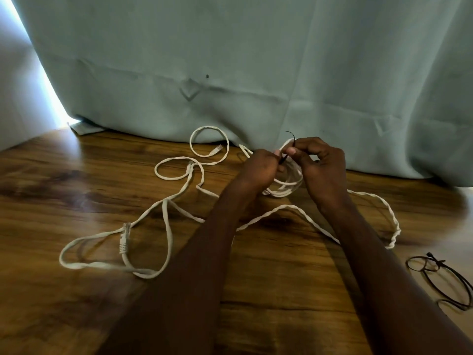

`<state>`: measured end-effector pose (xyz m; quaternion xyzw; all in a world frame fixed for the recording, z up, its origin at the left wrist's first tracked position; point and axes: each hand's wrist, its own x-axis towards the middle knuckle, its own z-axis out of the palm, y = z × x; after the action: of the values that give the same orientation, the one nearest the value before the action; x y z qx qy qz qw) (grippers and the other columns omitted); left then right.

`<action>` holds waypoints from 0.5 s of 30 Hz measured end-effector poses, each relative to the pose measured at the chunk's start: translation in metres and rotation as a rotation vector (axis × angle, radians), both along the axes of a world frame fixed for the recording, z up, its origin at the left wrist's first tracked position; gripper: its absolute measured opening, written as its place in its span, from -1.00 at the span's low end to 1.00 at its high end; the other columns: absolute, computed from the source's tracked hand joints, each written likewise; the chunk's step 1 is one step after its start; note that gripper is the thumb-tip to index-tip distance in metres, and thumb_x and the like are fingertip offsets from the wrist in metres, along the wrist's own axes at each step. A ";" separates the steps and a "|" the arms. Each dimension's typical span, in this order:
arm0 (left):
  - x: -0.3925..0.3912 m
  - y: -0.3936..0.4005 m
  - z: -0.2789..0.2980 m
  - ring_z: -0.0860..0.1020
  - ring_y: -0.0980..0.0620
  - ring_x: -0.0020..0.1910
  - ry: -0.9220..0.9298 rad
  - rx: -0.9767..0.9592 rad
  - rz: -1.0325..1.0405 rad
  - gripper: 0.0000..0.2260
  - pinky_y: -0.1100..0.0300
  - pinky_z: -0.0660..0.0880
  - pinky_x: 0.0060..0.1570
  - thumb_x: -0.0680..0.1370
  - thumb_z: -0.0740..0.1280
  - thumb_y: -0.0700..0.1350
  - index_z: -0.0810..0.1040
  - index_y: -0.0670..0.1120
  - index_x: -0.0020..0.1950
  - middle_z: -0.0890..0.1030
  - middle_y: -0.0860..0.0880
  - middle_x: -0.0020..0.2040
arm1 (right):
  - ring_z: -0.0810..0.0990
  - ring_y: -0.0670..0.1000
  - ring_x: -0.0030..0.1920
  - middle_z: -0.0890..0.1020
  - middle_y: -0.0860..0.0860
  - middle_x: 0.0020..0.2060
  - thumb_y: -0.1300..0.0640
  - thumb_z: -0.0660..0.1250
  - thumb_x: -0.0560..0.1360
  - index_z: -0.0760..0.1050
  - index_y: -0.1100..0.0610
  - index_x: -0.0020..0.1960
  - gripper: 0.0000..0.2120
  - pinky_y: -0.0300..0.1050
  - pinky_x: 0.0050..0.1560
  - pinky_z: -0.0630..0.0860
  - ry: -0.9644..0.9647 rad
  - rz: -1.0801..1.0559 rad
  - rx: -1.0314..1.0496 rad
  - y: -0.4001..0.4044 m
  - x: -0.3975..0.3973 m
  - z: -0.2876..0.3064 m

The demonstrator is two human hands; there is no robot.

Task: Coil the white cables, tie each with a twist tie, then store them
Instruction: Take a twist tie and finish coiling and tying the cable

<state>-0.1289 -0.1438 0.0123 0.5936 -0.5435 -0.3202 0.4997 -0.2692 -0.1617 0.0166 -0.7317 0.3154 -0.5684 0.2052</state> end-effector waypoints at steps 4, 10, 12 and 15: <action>-0.008 0.008 0.000 0.57 -0.08 -0.20 -0.181 -0.074 -0.049 -0.70 0.04 0.45 -0.14 0.72 0.19 -0.11 0.62 -0.24 -0.04 0.66 -0.16 -0.18 | 0.70 -0.10 -0.05 0.74 -0.01 -0.12 0.24 0.51 0.48 0.75 0.13 -0.06 -0.93 -0.15 0.05 0.60 -0.010 -0.009 0.018 0.001 -0.003 0.004; -0.008 0.009 0.007 0.49 -0.07 -0.31 -0.018 0.000 -0.055 -0.75 0.01 0.41 -0.16 0.66 0.17 -0.23 0.62 -0.23 -0.07 0.56 -0.25 -0.25 | 0.69 -0.02 -0.07 0.71 0.07 -0.14 0.29 0.52 0.47 0.75 0.20 -0.04 -0.92 -0.18 -0.05 0.59 0.067 0.080 -0.006 0.007 -0.005 0.007; -0.006 0.012 0.011 0.45 -0.04 -0.36 0.115 0.036 -0.050 -0.79 0.09 0.40 -0.26 0.66 0.18 -0.26 0.60 -0.24 -0.03 0.51 -0.15 -0.29 | 0.70 0.00 -0.09 0.70 0.09 -0.15 0.31 0.51 0.46 0.74 0.23 -0.04 -0.91 -0.16 -0.04 0.60 0.094 0.122 -0.014 0.009 -0.006 0.009; -0.005 0.012 0.010 0.45 -0.03 -0.42 0.306 0.112 -0.075 -0.86 0.19 0.37 -0.35 0.57 0.29 -0.27 0.65 -0.25 -0.04 0.54 -0.12 -0.36 | 0.71 0.00 -0.13 0.72 0.10 -0.18 0.34 0.51 0.45 0.74 0.25 -0.01 -0.87 -0.17 -0.04 0.59 0.041 0.162 -0.003 0.012 -0.006 0.012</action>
<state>-0.1340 -0.1317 0.0221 0.5441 -0.4643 -0.4552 0.5303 -0.2755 -0.1502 0.0284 -0.7664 0.2585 -0.5354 0.2432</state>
